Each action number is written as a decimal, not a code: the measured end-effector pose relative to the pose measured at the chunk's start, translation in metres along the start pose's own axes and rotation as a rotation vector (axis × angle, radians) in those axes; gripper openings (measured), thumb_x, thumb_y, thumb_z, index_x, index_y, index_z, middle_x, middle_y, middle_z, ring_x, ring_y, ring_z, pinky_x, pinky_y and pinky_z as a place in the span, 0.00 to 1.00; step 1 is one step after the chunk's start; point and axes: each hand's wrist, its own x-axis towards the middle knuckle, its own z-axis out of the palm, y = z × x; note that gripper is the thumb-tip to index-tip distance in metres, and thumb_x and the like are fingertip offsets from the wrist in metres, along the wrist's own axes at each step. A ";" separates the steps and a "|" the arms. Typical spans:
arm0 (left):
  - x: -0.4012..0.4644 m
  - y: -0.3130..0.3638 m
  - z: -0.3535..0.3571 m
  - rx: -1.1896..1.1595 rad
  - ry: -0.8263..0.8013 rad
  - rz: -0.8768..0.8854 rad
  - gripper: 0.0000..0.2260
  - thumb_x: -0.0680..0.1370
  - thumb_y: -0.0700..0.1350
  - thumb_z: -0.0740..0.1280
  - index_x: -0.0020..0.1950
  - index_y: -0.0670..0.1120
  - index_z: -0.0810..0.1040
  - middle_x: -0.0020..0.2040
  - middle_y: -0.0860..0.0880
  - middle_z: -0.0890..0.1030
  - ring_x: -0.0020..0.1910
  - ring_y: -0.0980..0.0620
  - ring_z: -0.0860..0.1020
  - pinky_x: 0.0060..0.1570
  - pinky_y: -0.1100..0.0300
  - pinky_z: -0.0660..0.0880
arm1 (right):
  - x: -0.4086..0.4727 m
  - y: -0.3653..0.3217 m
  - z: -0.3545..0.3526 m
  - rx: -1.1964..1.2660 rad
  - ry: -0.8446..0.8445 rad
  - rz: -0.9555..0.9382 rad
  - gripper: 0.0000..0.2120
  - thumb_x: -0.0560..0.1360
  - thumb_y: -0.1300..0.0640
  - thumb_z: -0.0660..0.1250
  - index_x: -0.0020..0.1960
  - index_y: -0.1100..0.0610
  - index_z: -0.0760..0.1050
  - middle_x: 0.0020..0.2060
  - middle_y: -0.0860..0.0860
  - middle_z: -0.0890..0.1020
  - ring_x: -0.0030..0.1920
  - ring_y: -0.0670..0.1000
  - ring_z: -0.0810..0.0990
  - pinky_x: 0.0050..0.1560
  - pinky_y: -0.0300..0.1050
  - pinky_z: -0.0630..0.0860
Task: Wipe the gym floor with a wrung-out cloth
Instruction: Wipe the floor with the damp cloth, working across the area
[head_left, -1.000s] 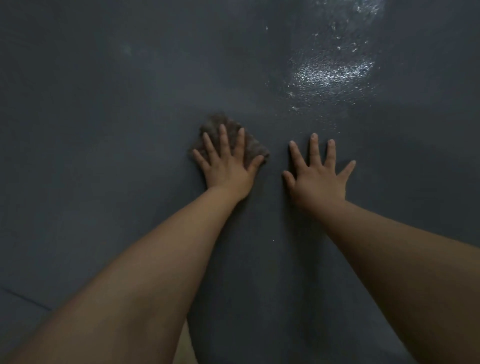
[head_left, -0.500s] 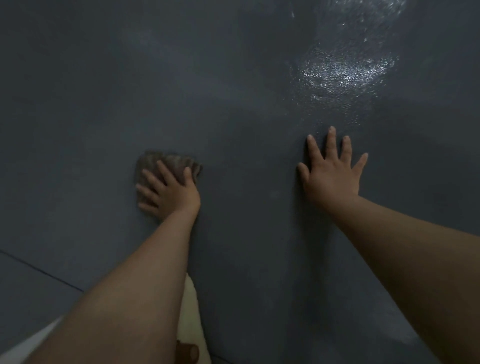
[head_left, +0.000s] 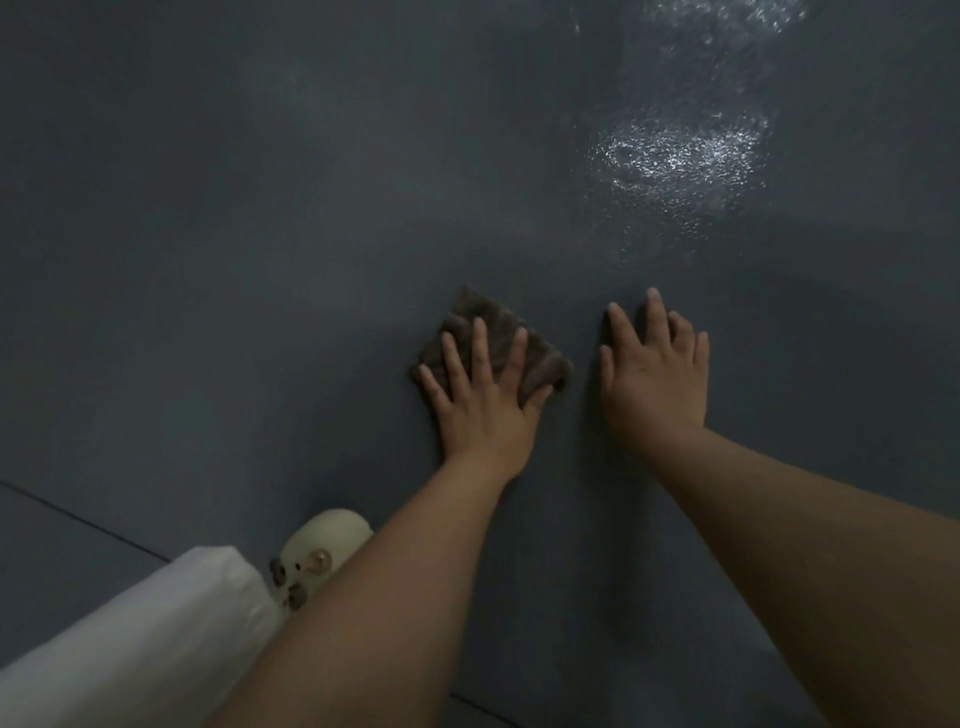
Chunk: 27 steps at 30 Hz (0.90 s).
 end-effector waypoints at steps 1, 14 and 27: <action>0.007 -0.007 -0.002 -0.022 0.003 -0.041 0.31 0.78 0.64 0.48 0.76 0.59 0.37 0.77 0.47 0.35 0.75 0.39 0.36 0.68 0.35 0.37 | -0.003 -0.002 0.002 -0.002 -0.008 -0.014 0.25 0.82 0.47 0.48 0.77 0.47 0.49 0.77 0.52 0.44 0.76 0.58 0.46 0.74 0.55 0.42; -0.039 -0.024 0.007 -0.150 -0.093 -0.326 0.29 0.81 0.60 0.48 0.77 0.54 0.39 0.77 0.43 0.36 0.75 0.39 0.38 0.72 0.41 0.42 | -0.030 0.018 -0.004 0.167 -0.098 -0.138 0.20 0.82 0.52 0.52 0.73 0.51 0.63 0.77 0.55 0.52 0.75 0.56 0.52 0.73 0.49 0.54; -0.119 0.060 0.044 0.043 -0.030 0.076 0.29 0.79 0.60 0.42 0.75 0.47 0.47 0.76 0.37 0.51 0.75 0.36 0.50 0.70 0.40 0.37 | -0.068 0.024 0.013 0.135 -0.116 -0.055 0.21 0.83 0.51 0.49 0.75 0.52 0.57 0.77 0.55 0.48 0.76 0.57 0.48 0.75 0.51 0.50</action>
